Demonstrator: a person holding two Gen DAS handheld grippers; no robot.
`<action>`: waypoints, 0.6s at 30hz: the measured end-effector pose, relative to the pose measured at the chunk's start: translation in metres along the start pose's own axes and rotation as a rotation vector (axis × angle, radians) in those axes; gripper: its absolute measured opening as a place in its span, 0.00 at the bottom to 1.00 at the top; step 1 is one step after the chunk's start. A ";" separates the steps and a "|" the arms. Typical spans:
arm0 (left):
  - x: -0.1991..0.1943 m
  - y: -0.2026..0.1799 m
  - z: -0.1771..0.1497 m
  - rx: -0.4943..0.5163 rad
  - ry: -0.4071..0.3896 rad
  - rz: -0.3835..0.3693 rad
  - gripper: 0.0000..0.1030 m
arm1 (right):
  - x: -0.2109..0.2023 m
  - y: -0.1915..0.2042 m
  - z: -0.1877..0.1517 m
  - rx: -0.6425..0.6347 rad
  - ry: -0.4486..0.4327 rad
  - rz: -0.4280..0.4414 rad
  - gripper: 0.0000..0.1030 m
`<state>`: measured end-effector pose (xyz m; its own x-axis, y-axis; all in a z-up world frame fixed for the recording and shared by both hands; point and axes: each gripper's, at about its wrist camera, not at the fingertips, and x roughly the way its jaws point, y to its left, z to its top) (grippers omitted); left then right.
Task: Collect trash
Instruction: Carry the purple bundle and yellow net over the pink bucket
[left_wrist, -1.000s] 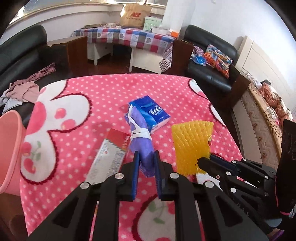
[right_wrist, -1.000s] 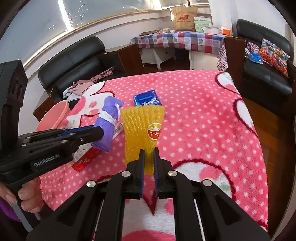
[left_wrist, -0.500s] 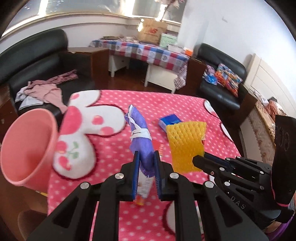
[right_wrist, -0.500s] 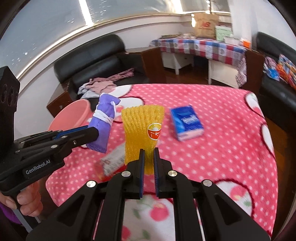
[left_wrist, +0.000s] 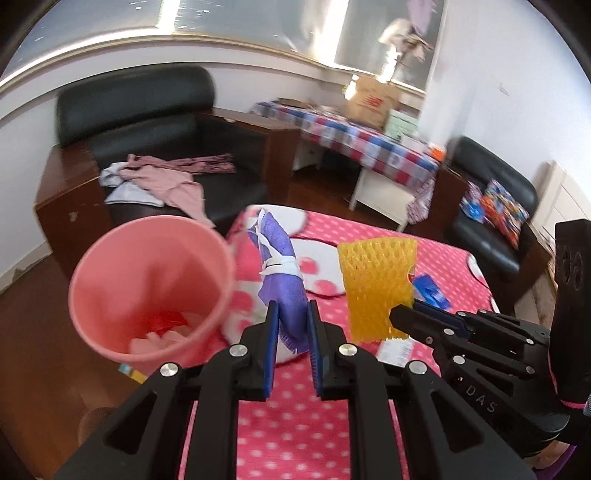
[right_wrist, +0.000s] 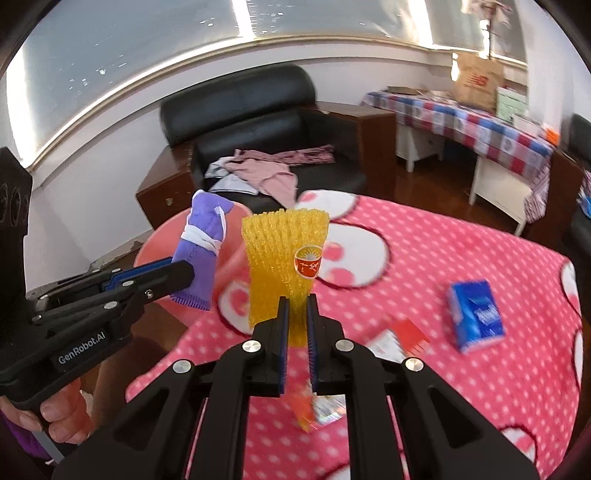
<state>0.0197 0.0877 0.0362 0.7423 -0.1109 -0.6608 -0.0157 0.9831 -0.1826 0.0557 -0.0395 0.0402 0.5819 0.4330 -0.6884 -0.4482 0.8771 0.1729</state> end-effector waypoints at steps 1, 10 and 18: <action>-0.002 0.008 0.000 -0.012 -0.006 0.012 0.14 | 0.003 0.006 0.003 -0.008 0.000 0.008 0.09; -0.019 0.079 0.003 -0.123 -0.044 0.118 0.14 | 0.038 0.058 0.029 -0.092 0.015 0.073 0.09; -0.022 0.124 -0.002 -0.189 -0.029 0.188 0.14 | 0.069 0.097 0.041 -0.162 0.038 0.086 0.09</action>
<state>0.0000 0.2114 0.0263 0.7333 0.0778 -0.6754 -0.2780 0.9409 -0.1935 0.0805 0.0842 0.0381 0.5122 0.4940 -0.7025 -0.6001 0.7911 0.1188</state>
